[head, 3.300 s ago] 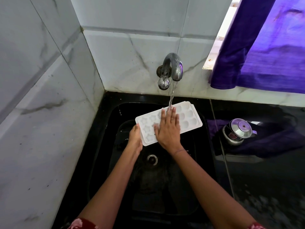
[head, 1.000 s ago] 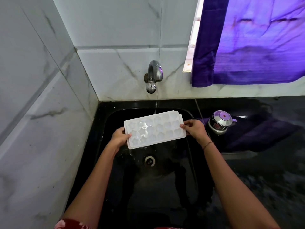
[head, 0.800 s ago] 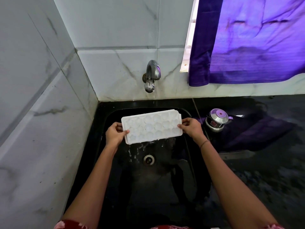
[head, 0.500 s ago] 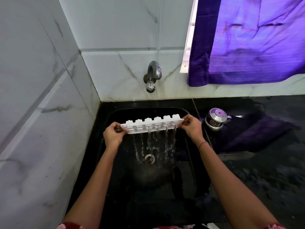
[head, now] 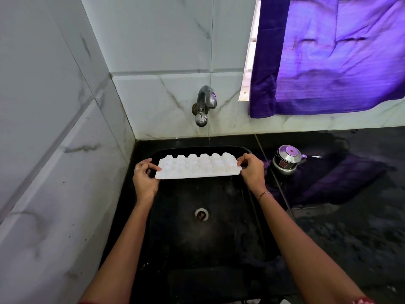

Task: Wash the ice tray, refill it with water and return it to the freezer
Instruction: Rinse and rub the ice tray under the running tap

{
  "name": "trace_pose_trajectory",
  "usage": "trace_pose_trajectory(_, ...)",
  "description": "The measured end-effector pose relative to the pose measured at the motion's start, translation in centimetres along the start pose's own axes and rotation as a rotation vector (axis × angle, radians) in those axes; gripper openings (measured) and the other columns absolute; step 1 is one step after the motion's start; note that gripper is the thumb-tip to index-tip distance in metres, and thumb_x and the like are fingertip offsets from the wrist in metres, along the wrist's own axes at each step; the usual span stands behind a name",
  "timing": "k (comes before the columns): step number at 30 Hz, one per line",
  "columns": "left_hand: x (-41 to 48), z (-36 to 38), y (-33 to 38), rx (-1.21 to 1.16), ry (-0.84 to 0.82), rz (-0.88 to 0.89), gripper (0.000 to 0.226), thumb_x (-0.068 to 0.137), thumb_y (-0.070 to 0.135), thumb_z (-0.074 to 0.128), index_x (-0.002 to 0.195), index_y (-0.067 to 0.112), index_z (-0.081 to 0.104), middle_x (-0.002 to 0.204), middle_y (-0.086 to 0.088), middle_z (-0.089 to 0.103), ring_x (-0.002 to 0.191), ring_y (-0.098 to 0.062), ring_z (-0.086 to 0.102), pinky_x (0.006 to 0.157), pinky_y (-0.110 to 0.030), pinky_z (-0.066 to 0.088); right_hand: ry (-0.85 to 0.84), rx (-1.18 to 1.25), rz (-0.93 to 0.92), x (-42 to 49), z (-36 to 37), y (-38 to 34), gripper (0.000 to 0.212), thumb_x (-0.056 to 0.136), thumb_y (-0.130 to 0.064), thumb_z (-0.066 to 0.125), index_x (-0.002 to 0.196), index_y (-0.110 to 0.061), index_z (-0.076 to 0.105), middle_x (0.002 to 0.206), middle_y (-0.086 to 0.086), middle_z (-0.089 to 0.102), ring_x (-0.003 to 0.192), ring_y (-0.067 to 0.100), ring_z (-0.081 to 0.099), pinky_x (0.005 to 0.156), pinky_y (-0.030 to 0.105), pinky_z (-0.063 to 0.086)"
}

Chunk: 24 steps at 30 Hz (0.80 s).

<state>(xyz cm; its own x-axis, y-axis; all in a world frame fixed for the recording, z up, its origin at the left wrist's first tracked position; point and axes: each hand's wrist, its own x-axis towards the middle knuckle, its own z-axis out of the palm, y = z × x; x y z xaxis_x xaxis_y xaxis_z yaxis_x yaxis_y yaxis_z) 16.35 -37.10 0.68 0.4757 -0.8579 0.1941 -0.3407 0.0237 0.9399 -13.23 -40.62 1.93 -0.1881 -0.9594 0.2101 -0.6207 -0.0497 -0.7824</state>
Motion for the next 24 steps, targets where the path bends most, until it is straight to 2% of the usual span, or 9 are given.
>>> trace_pose_trajectory(1, 0.0, -0.1, 0.0, -0.007, -0.011, -0.005, 0.034, 0.069, -0.009, 0.073, 0.069, 0.022, 0.059, 0.113, -0.008, 0.061, 0.107, -0.023, 0.061, 0.097, -0.042, 0.049, 0.006, 0.006, 0.003, -0.1, 0.1, -0.1, 0.049, 0.071, 0.019, 0.06, 0.06, -0.028, 0.048, 0.09, 0.01, 0.066, 0.083, 0.016, 0.06, 0.073, 0.015, 0.049)
trace_pose_trajectory(3, 0.1, -0.2, -0.1, -0.022, -0.028, -0.019, 0.035, 0.072, -0.007, 0.071, 0.069, 0.025, 0.058, 0.103, -0.008, 0.068, 0.101, -0.021, 0.065, 0.094, -0.043, 0.051, 0.002, 0.025, 0.01, -0.3, 0.3, -0.3, 0.04, 0.07, 0.019, 0.061, 0.063, -0.02, 0.053, 0.091, 0.013, 0.067, 0.082, 0.014, 0.059, 0.07, 0.004, 0.045)
trace_pose_trajectory(6, 0.2, -0.1, -0.2, -0.026, -0.027, -0.043, 0.027, 0.073, -0.003, 0.072, 0.077, 0.02, 0.06, 0.092, -0.007, 0.069, 0.09, -0.021, 0.065, 0.087, -0.037, 0.053, -0.032, 0.124, 0.073, -0.6, 0.5, -0.4, 0.03, 0.071, 0.013, 0.07, 0.069, -0.014, 0.057, 0.089, 0.01, 0.069, 0.078, 0.009, 0.06, 0.064, -0.003, 0.04)
trace_pose_trajectory(8, 0.4, 0.0, -0.4, -0.061, -0.021, -0.087, 0.025, 0.071, 0.005, 0.078, 0.084, 0.018, 0.062, 0.088, -0.009, 0.069, 0.083, -0.02, 0.065, 0.08, -0.033, 0.053, -0.05, 0.199, 0.139, -0.7, 0.7, -0.2, 0.031, 0.072, 0.003, 0.076, 0.07, -0.019, 0.055, 0.084, 0.004, 0.067, 0.071, 0.004, 0.06, 0.062, 0.0, 0.044)
trace_pose_trajectory(11, 0.3, 0.6, -0.6, -0.046, -0.013, -0.148, 0.028, 0.068, 0.016, 0.082, 0.087, 0.018, 0.062, 0.081, -0.006, 0.067, 0.074, -0.017, 0.064, 0.072, -0.029, 0.053, -0.062, 0.264, 0.218, -0.9, 0.7, 0.4, 0.023, 0.072, -0.004, 0.079, 0.087, -0.01, 0.062, 0.084, 0.004, 0.066, 0.068, 0.009, 0.062, 0.062, 0.008, 0.051)
trace_pose_trajectory(14, -0.1, 1.4, -1.0, -0.014, -0.041, -0.186, 0.022, 0.073, 0.017, 0.079, 0.089, 0.017, 0.064, 0.079, -0.005, 0.065, 0.071, -0.017, 0.061, 0.069, -0.031, 0.051, -0.051, 0.241, 0.292, -0.7, 0.8, 1.2, 0.027, 0.074, -0.01, 0.079, 0.098, -0.008, 0.067, 0.08, 0.002, 0.066, 0.075, 0.017, 0.064, 0.075, 0.028, 0.056)
trace_pose_trajectory(16, -0.4, 2.2, -1.4, -0.007, -0.095, -0.224, 0.02, 0.078, 0.016, 0.074, 0.096, 0.014, 0.066, 0.083, -0.005, 0.066, 0.074, -0.018, 0.061, 0.071, -0.032, 0.05, -0.034, 0.235, 0.347, -0.5, 0.8, 2.1, 0.028, 0.075, -0.013, 0.078, 0.101, -0.011, 0.068, 0.08, 0.002, 0.068, 0.079, 0.018, 0.065, 0.081, 0.036, 0.055)
trace_pose_trajectory(20, -0.9, 4.0, -1.8, 0.004, -0.168, -0.322, 0.026, 0.085, 0.008, 0.063, 0.111, 0.01, 0.066, 0.096, -0.007, 0.067, 0.085, -0.016, 0.061, 0.08, -0.03, 0.049, -0.039, 0.25, 0.448, -0.3, 0.2, 3.9, 0.03, 0.08, -0.015, 0.073, 0.109, -0.009, 0.068, 0.089, 0.007, 0.071, 0.086, 0.02, 0.067, 0.083, 0.037, 0.054)
trace_pose_trajectory(24, -2.1, 5.7, -1.6, 0.0, -0.212, -0.372, 0.028, 0.083, 0.001, 0.063, 0.11, 0.008, 0.066, 0.089, -0.006, 0.065, 0.082, -0.016, 0.06, 0.079, -0.03, 0.05, -0.073, 0.312, 0.52, -0.3, -1.1, 6.4, 0.027, 0.085, -0.01, 0.067, 0.112, -0.006, 0.067, 0.094, 0.01, 0.07, 0.087, 0.021, 0.066, 0.084, 0.035, 0.054)
